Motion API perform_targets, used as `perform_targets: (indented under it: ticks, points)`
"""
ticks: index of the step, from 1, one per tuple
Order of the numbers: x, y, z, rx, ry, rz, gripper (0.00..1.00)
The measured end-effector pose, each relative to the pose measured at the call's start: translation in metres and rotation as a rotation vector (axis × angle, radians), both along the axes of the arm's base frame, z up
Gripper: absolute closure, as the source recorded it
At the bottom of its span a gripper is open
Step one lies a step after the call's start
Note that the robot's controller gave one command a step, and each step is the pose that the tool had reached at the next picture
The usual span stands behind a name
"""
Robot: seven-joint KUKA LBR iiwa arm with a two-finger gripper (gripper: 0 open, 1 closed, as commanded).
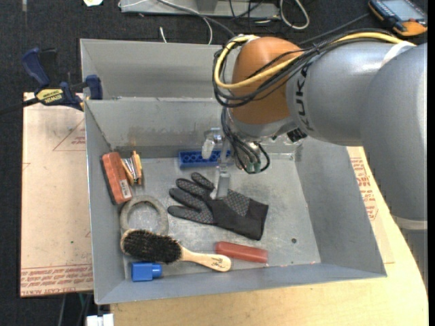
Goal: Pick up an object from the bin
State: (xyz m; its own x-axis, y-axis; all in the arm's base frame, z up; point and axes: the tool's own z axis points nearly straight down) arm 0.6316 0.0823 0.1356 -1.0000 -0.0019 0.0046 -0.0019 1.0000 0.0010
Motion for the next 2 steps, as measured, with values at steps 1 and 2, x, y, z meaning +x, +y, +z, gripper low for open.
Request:
perform_targets:
  ticks: [1, 2]
  points:
    - [0.001, 0.0, 0.005, 0.0, -0.006, -0.001, 0.0]
    - [-0.013, 0.014, -0.052, 0.001, -0.005, -0.118, 0.0]
